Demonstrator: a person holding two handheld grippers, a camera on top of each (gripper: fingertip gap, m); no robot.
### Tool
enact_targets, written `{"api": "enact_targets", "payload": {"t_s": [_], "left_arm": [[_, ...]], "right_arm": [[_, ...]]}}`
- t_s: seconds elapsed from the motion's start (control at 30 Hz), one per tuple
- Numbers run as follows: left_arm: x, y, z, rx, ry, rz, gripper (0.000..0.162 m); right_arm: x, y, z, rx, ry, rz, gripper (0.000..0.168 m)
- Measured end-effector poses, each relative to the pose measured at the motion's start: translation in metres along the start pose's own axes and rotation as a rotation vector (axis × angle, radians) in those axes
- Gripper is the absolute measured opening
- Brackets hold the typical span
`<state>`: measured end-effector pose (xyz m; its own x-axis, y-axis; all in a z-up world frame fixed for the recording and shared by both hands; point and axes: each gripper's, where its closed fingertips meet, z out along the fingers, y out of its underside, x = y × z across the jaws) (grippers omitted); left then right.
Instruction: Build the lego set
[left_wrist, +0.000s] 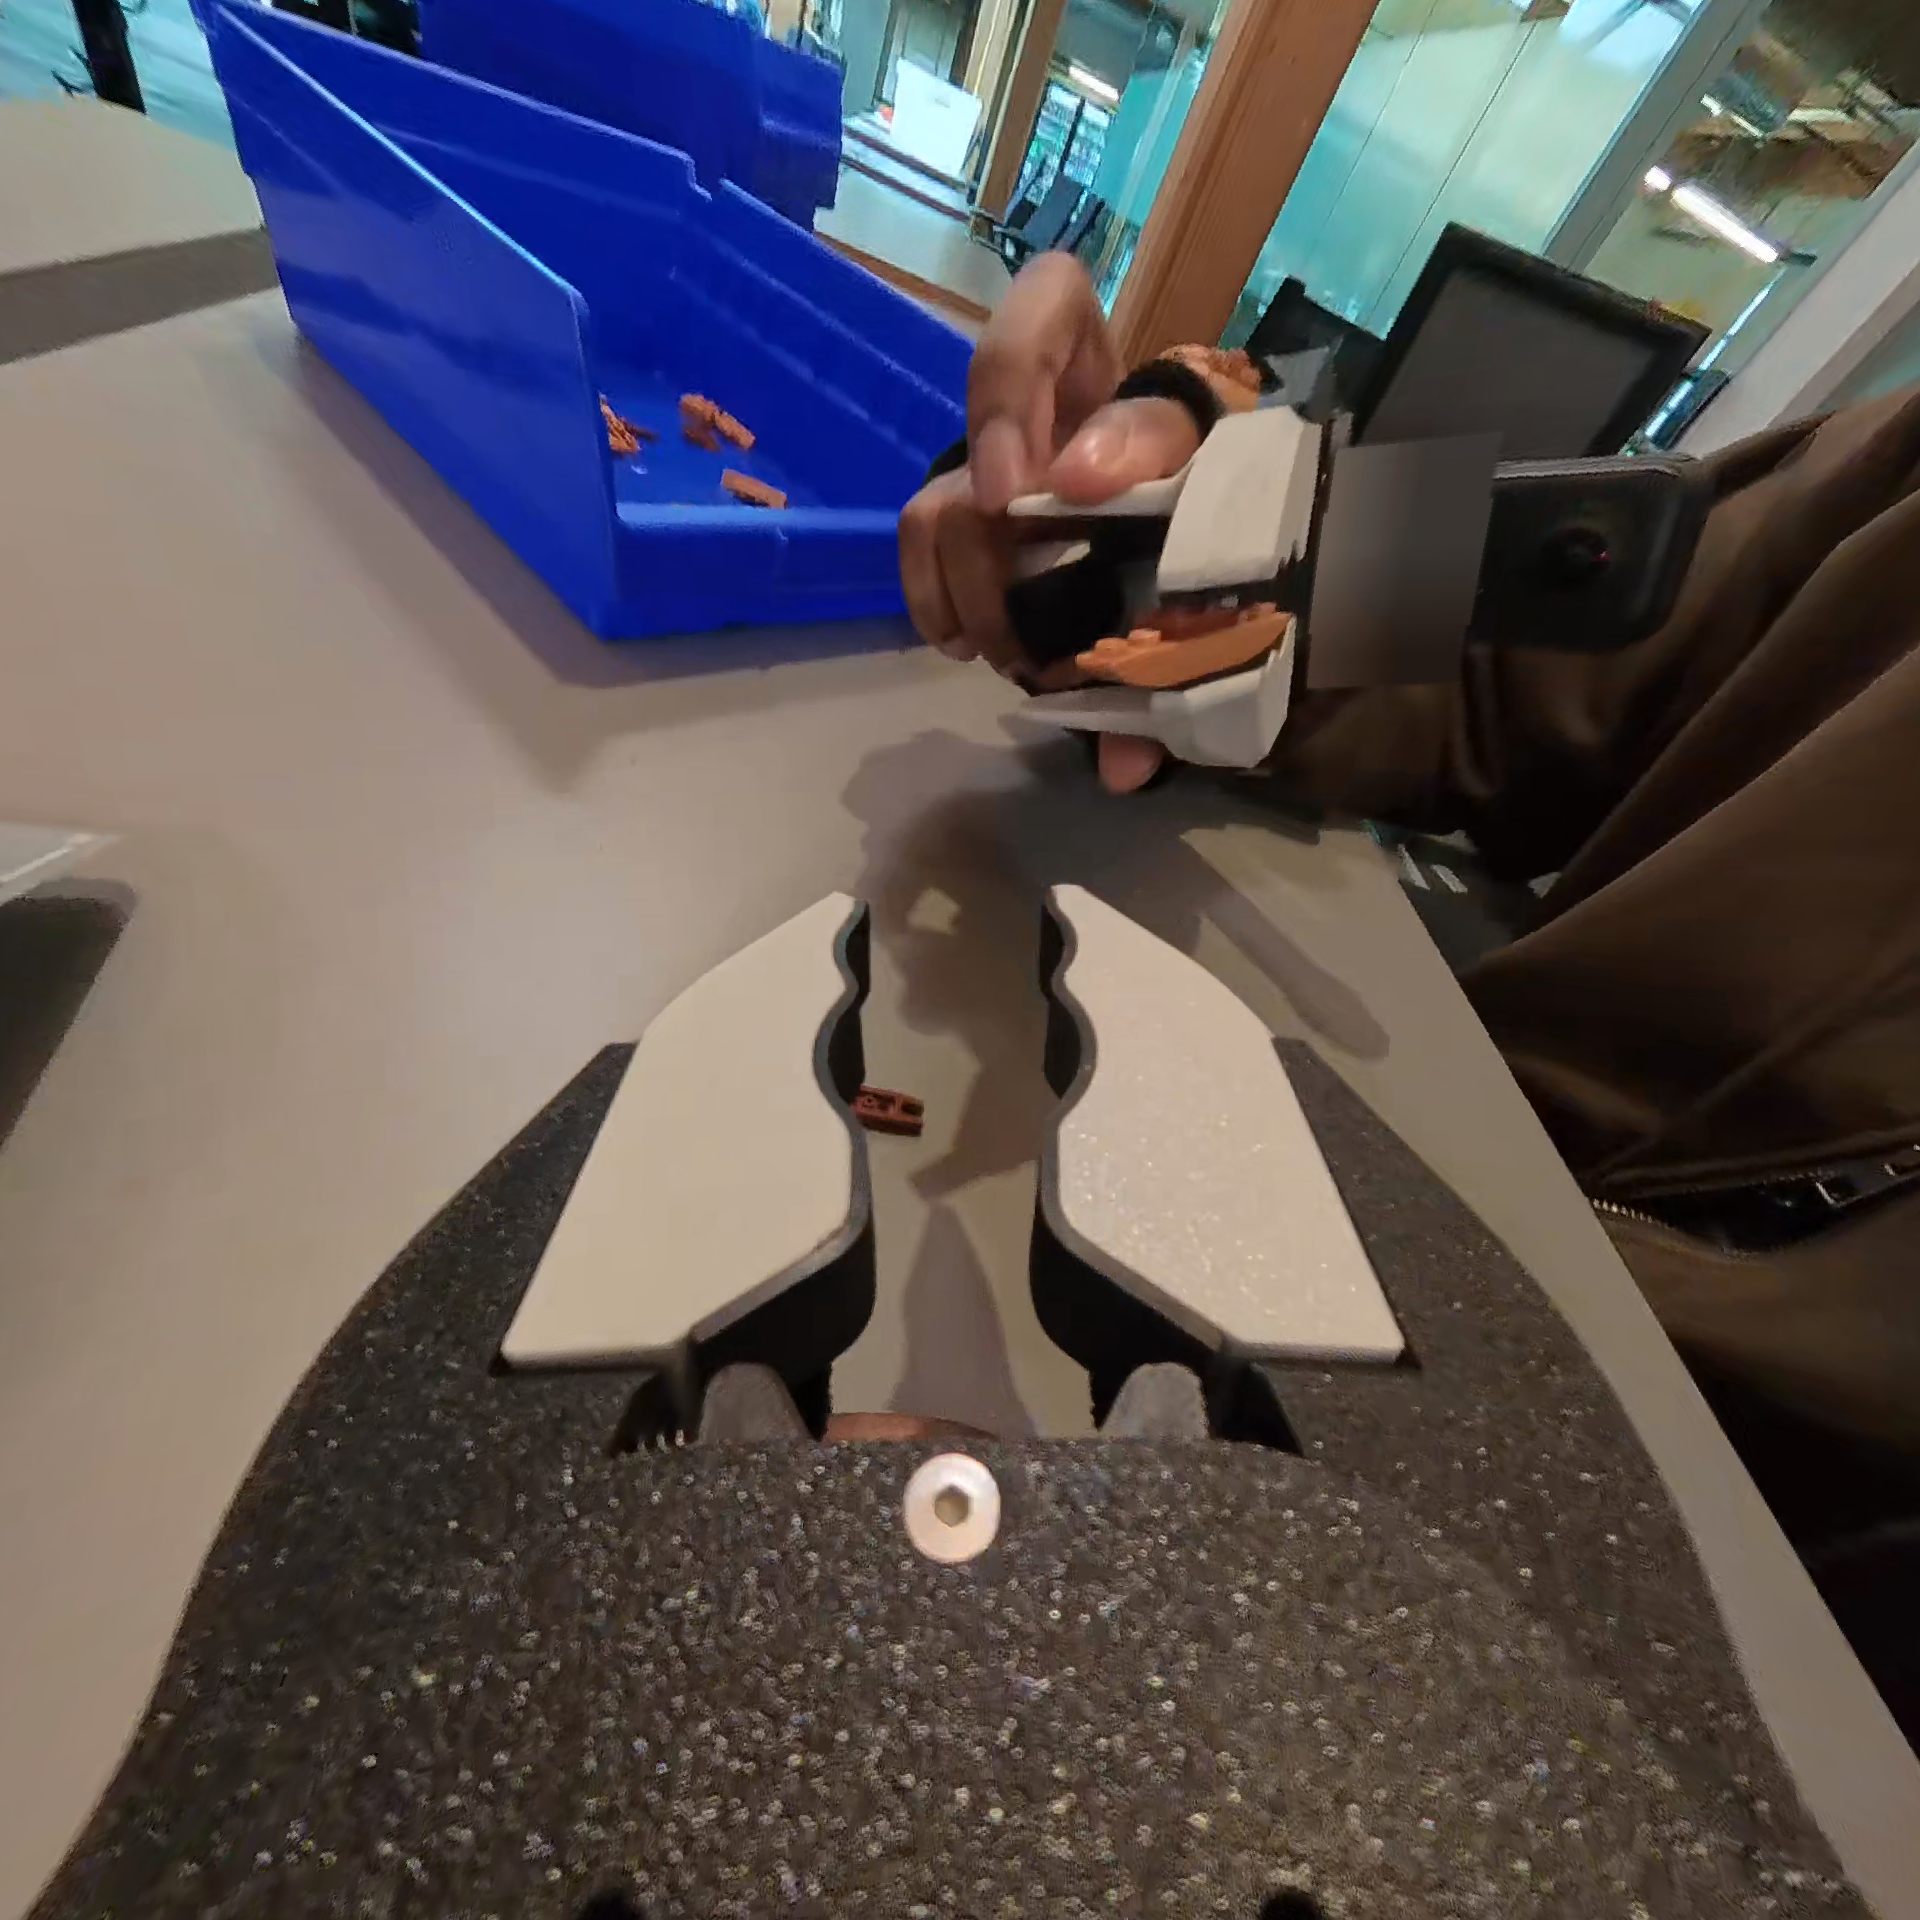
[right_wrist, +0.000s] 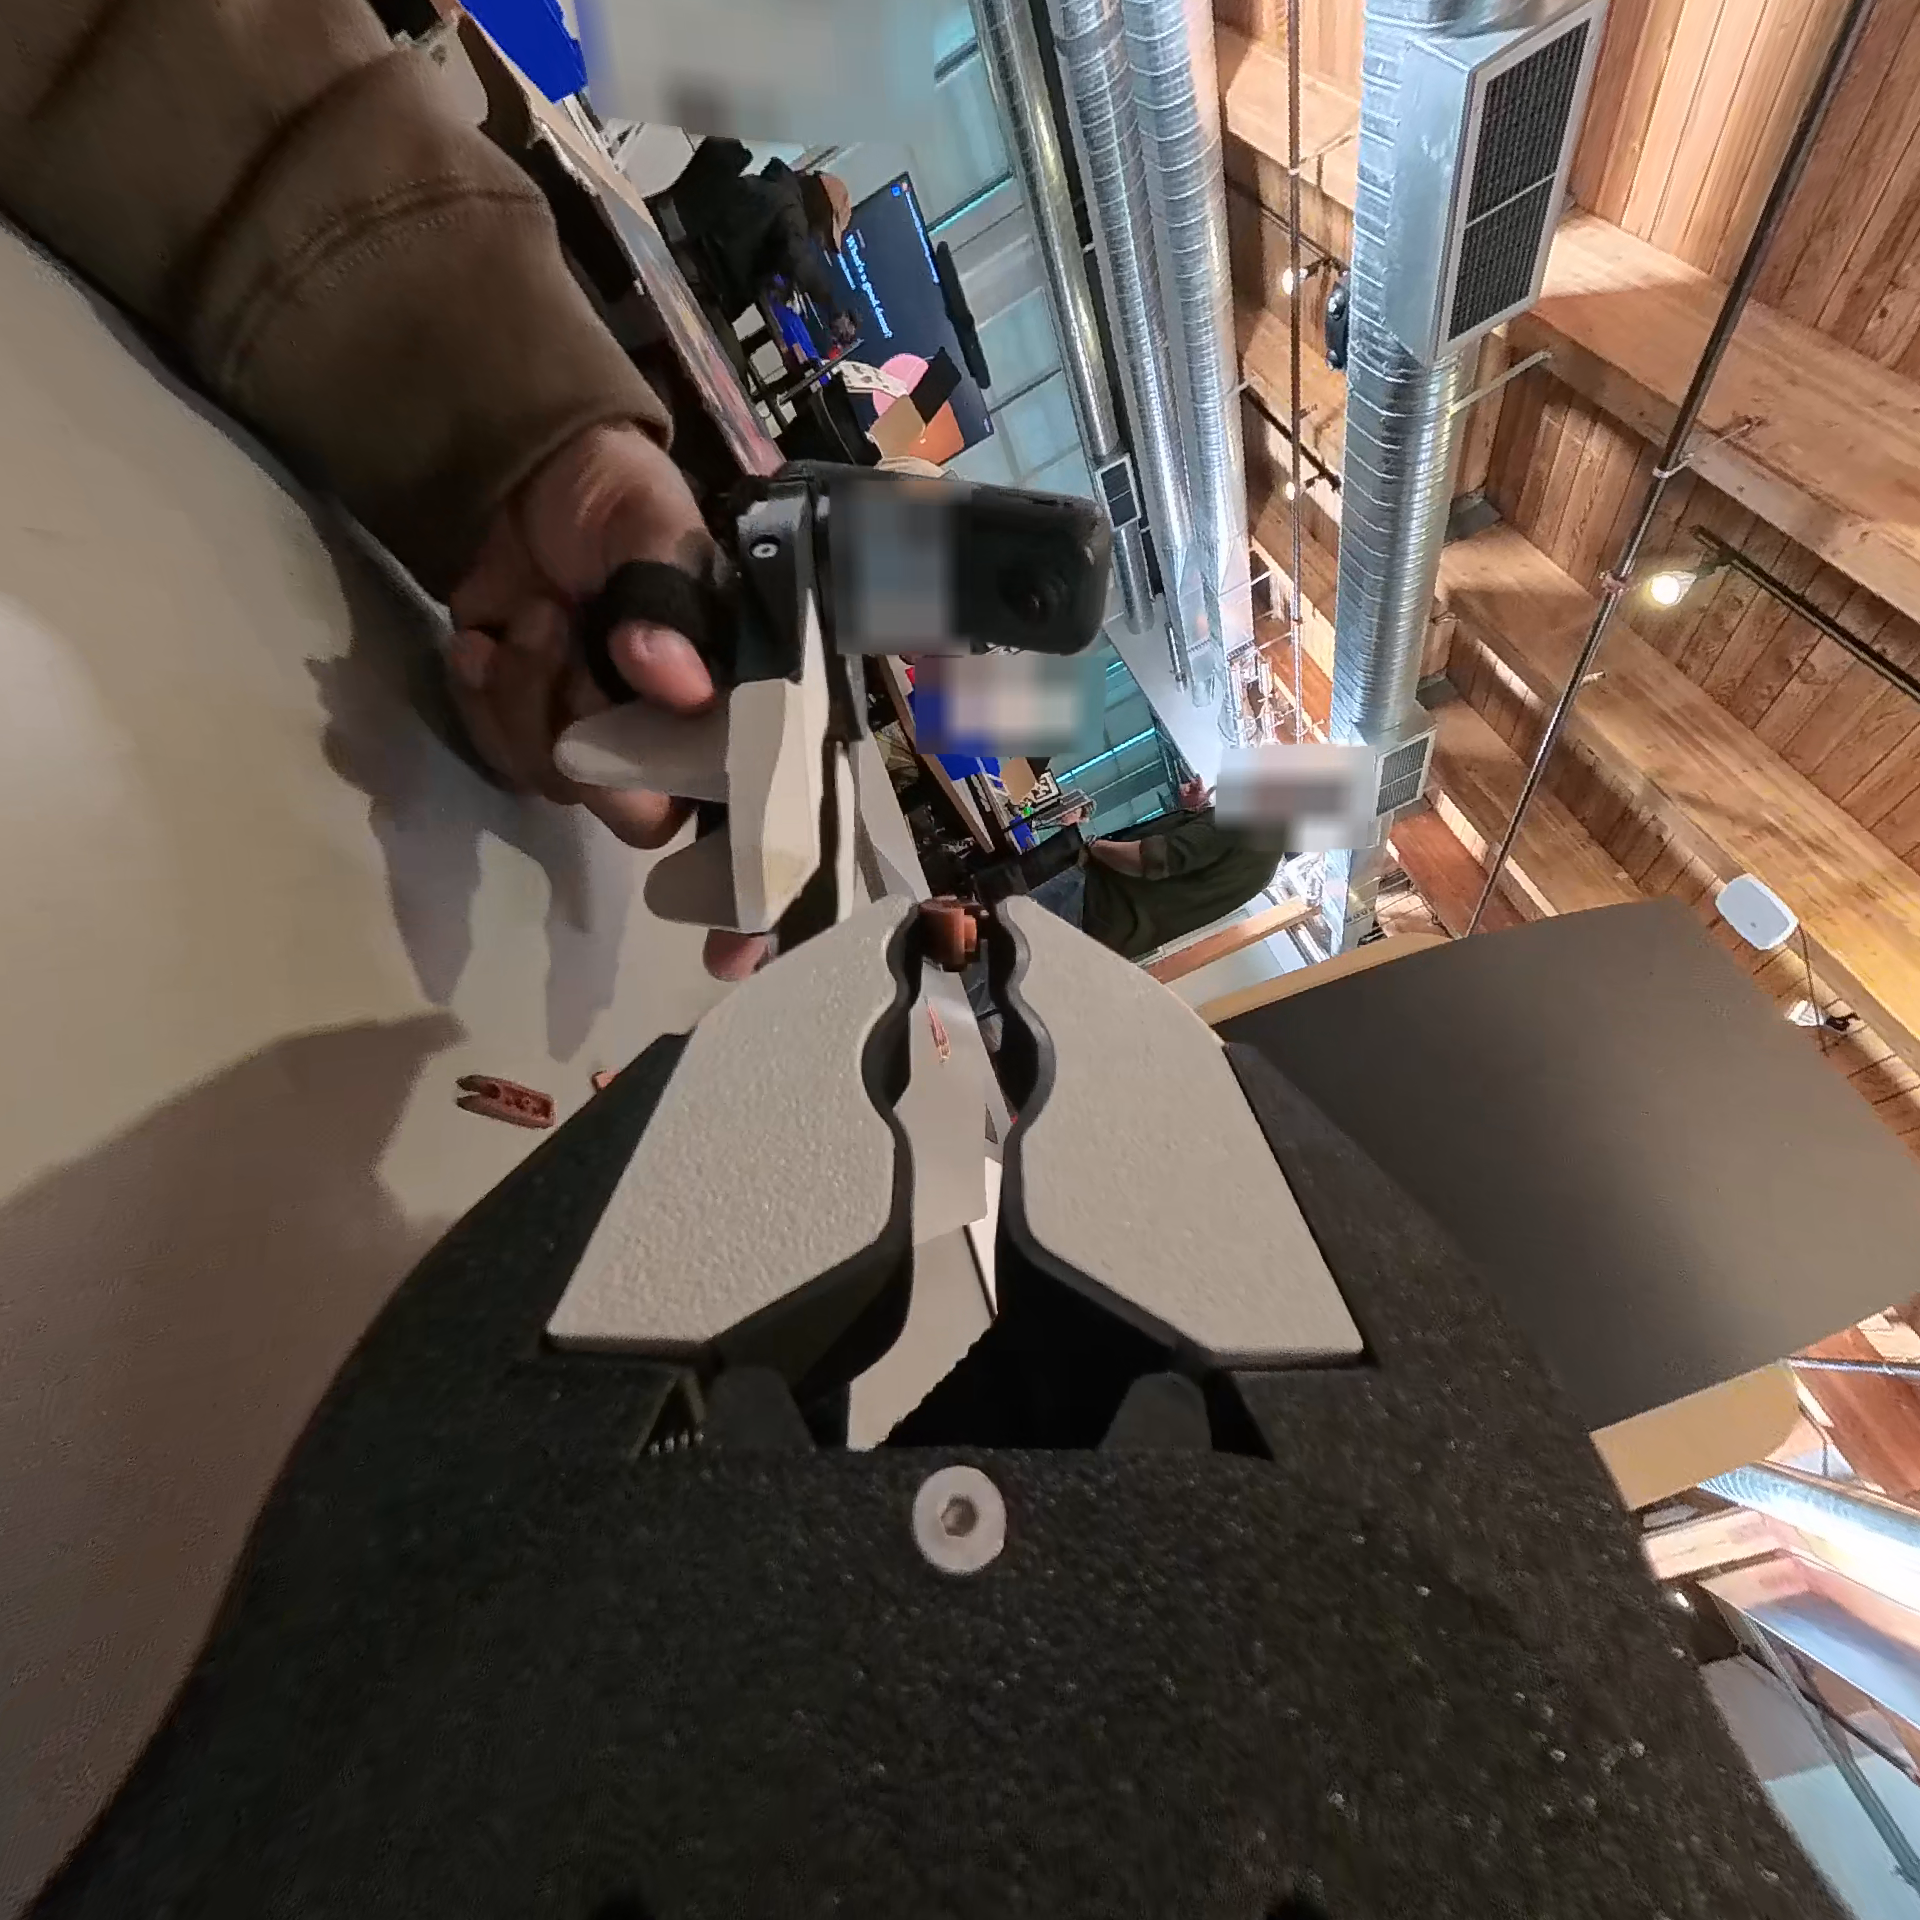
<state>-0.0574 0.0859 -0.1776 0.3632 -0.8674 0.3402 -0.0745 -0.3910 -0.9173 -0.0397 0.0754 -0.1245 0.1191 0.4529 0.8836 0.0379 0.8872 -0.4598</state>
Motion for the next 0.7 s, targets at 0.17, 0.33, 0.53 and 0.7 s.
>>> {"api": "enact_targets", "payload": {"t_s": [0.17,0.33,0.53,0.7], "left_arm": [[0.005,0.002,0.001,-0.012,0.018,0.017,0.031],[0.023,-0.017,0.001,0.133,0.142,-0.028,0.033],[0.037,-0.027,0.003,0.214,0.251,-0.09,0.032],[0.049,-0.023,0.008,0.191,0.298,-0.062,0.025]], "right_arm": [[-0.006,0.001,0.002,-0.009,0.001,-0.03,0.011],[-0.009,-0.003,0.003,0.006,-0.004,-0.032,0.011],[-0.013,-0.01,0.003,0.032,-0.015,-0.02,0.011],[-0.02,-0.016,0.005,0.052,-0.035,-0.011,0.011]]}}
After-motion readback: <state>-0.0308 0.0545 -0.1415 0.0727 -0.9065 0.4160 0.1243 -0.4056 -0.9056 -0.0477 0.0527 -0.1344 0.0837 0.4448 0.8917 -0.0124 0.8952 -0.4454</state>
